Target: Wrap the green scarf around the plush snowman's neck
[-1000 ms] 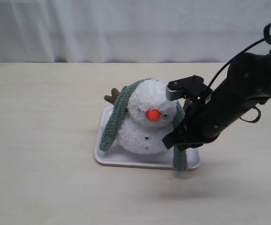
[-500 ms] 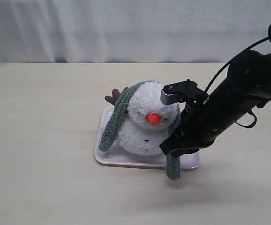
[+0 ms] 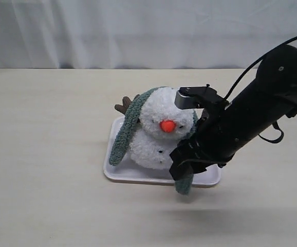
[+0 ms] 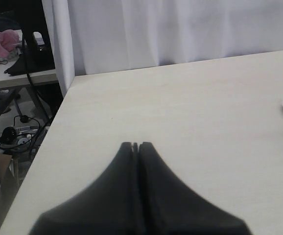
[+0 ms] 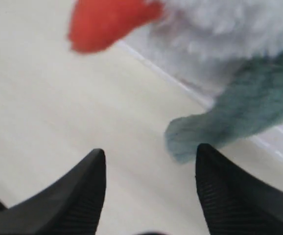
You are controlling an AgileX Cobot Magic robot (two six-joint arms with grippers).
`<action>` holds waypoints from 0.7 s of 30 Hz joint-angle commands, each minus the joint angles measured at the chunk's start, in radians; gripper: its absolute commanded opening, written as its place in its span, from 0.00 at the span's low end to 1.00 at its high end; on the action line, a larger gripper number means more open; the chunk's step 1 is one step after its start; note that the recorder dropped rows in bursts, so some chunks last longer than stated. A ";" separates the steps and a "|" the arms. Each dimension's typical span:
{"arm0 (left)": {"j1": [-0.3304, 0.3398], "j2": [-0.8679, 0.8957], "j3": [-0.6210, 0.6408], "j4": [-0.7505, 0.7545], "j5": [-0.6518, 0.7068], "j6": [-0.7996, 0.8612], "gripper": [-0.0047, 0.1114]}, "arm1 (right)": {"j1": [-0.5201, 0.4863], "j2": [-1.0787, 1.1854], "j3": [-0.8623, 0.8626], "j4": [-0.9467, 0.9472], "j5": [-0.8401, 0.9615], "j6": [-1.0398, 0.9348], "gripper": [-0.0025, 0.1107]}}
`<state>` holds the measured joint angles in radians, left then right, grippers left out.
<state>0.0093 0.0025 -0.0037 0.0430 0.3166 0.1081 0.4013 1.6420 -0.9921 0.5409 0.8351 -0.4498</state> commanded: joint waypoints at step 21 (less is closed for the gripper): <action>-0.006 -0.003 0.004 -0.002 -0.008 -0.001 0.04 | 0.449 -0.070 -0.226 -1.127 -0.411 0.728 0.40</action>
<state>0.0093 0.0025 -0.0037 0.0430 0.3166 0.1081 0.8017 1.5519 -1.1336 -0.0999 0.3847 -0.1032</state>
